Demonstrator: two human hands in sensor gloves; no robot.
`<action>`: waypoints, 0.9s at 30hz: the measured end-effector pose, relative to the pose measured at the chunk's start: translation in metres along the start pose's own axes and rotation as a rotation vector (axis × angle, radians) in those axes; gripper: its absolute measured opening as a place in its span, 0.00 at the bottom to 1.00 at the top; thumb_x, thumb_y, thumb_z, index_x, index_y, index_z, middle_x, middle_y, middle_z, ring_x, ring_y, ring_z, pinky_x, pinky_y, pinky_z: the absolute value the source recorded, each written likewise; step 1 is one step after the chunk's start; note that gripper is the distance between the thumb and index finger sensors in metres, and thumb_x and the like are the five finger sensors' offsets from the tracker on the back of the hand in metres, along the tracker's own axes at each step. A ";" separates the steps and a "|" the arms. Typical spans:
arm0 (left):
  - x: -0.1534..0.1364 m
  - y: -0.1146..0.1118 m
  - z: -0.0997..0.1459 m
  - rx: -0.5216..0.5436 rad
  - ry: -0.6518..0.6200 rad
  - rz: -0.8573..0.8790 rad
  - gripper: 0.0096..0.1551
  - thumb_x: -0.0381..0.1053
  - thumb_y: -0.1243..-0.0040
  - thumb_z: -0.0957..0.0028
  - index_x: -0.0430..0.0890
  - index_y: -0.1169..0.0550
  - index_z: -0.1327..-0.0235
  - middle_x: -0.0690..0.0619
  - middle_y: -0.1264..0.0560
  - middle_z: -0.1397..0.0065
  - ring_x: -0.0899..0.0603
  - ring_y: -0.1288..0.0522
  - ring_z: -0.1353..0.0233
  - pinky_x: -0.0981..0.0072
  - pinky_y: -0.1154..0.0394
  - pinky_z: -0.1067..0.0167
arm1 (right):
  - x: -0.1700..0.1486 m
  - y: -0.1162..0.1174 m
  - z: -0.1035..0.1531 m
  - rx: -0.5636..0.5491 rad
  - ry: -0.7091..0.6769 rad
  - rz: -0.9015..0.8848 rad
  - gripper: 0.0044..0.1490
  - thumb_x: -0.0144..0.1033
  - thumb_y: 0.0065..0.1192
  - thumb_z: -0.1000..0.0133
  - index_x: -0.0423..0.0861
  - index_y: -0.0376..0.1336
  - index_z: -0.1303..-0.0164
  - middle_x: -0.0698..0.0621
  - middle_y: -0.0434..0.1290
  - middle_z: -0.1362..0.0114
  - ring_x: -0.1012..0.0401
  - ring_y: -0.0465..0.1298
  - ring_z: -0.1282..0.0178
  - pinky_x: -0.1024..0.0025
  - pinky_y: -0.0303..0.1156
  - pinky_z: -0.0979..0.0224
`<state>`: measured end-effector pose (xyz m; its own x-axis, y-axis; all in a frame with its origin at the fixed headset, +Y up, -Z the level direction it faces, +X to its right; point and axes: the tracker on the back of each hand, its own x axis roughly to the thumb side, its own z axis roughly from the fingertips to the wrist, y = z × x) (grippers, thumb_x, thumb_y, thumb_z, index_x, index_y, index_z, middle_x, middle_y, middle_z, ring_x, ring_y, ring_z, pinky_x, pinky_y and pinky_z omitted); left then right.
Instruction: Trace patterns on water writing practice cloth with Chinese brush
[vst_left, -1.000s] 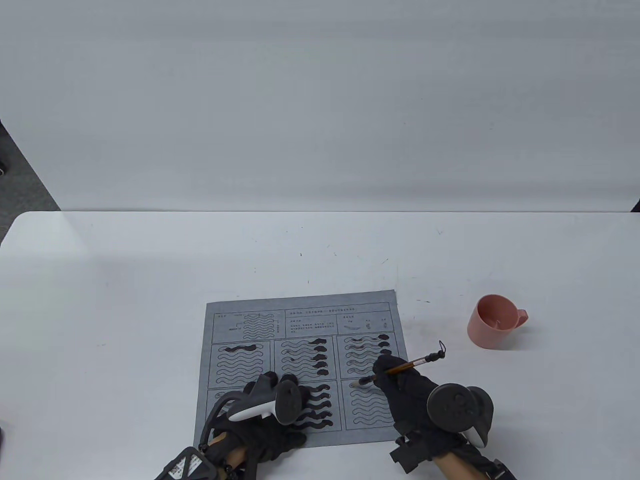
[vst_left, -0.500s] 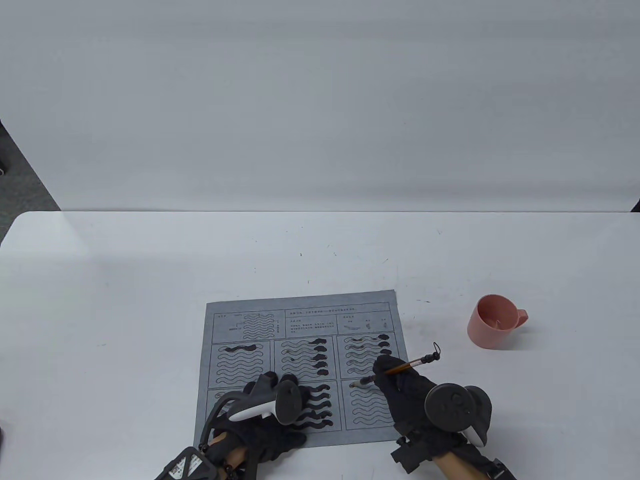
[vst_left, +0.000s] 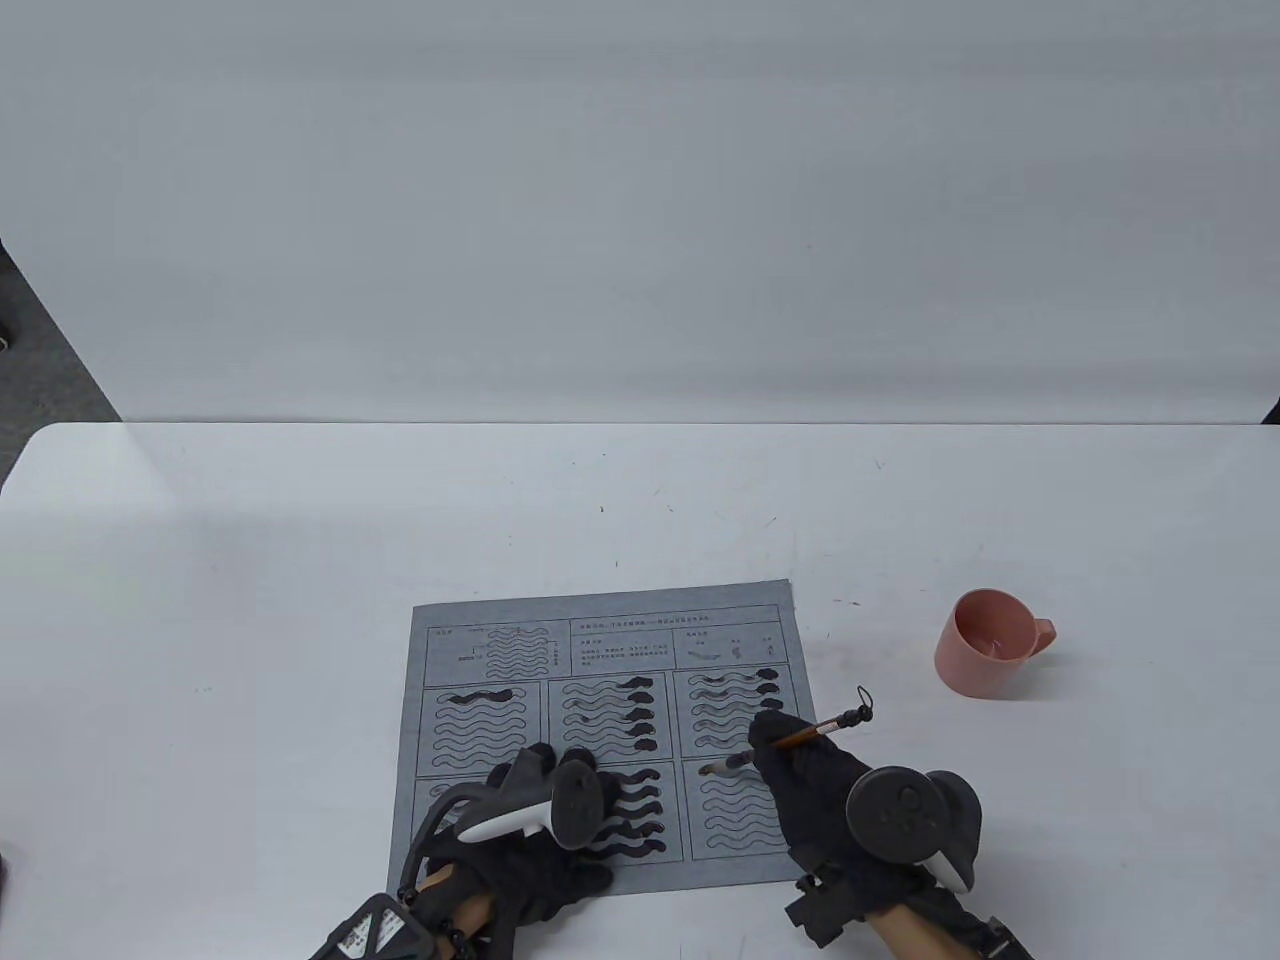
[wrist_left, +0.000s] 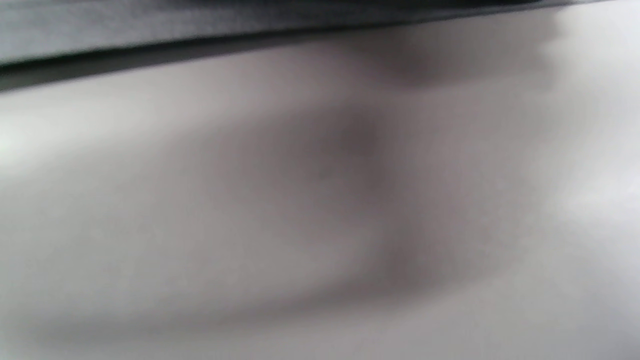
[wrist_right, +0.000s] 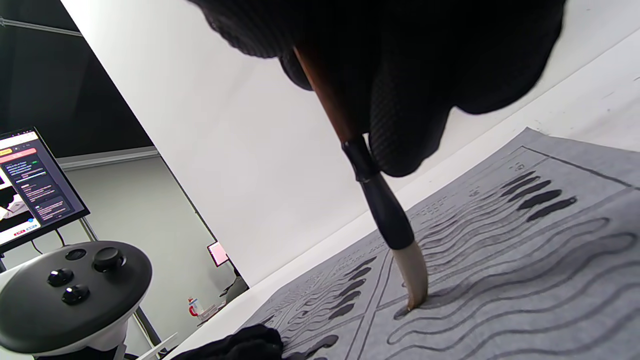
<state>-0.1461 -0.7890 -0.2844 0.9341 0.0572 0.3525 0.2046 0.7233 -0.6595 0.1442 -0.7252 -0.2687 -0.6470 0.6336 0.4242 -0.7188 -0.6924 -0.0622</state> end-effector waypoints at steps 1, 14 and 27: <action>0.000 0.000 0.000 0.000 0.000 0.000 0.52 0.72 0.63 0.51 0.68 0.77 0.33 0.61 0.85 0.24 0.38 0.85 0.23 0.36 0.76 0.26 | 0.000 0.000 0.000 -0.002 -0.001 0.001 0.26 0.35 0.53 0.39 0.37 0.62 0.34 0.37 0.76 0.32 0.45 0.85 0.42 0.39 0.75 0.39; 0.000 0.000 0.000 0.000 0.000 -0.001 0.52 0.72 0.63 0.52 0.68 0.77 0.33 0.61 0.85 0.24 0.38 0.86 0.23 0.36 0.77 0.26 | -0.001 -0.002 0.000 -0.003 -0.002 0.017 0.25 0.36 0.53 0.39 0.38 0.63 0.35 0.38 0.76 0.33 0.44 0.84 0.43 0.38 0.75 0.39; 0.000 0.000 0.000 -0.001 0.000 0.001 0.52 0.72 0.63 0.51 0.68 0.78 0.33 0.61 0.85 0.24 0.38 0.86 0.23 0.36 0.77 0.26 | -0.003 -0.004 0.000 -0.016 -0.012 0.042 0.25 0.36 0.53 0.39 0.37 0.63 0.36 0.38 0.77 0.34 0.44 0.85 0.44 0.38 0.75 0.39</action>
<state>-0.1462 -0.7888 -0.2843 0.9343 0.0574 0.3518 0.2043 0.7225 -0.6605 0.1487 -0.7245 -0.2694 -0.6738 0.6000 0.4313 -0.6951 -0.7126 -0.0948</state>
